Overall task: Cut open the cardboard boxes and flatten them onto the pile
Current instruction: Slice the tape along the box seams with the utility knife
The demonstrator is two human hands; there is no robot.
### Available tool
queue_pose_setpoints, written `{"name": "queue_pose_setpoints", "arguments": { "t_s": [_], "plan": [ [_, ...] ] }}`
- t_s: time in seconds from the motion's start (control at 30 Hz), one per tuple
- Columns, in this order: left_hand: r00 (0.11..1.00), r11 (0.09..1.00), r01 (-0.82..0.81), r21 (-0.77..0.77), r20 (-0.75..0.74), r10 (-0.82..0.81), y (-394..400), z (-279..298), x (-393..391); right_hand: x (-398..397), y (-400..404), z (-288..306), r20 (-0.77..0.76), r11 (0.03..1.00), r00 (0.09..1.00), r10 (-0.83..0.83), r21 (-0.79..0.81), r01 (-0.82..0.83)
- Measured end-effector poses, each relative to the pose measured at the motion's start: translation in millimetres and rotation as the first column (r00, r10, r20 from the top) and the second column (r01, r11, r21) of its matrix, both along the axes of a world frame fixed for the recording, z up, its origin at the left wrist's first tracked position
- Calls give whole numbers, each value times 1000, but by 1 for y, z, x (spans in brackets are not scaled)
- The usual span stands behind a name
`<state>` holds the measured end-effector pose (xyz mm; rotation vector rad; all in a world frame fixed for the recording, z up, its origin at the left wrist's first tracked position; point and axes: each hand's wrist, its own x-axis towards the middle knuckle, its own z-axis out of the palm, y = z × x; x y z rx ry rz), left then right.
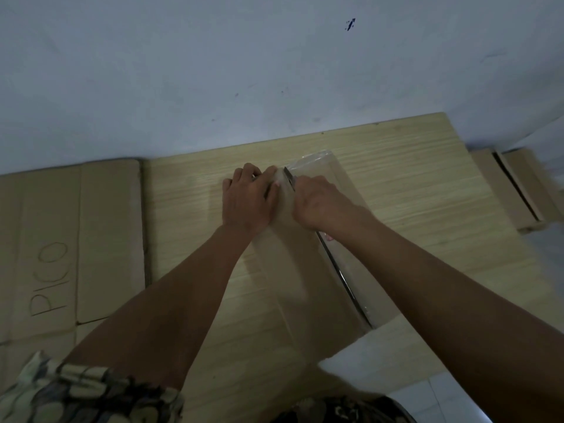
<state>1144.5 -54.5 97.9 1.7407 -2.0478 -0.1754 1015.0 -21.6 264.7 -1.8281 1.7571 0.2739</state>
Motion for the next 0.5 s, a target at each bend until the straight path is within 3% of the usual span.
{"name": "queue_pose_setpoints", "arguments": {
  "t_s": [0.33, 0.5],
  "plan": [
    [1000, 1000, -15, 9, 1, 15, 3, 3, -2, -4, -6, 2, -49, 991, 995, -91, 95, 95],
    [1000, 1000, -17, -5, -21, 17, 5, 3, -2, -7, 3, -10, 15, 984, 988, -157, 85, 155]
  ]
}}
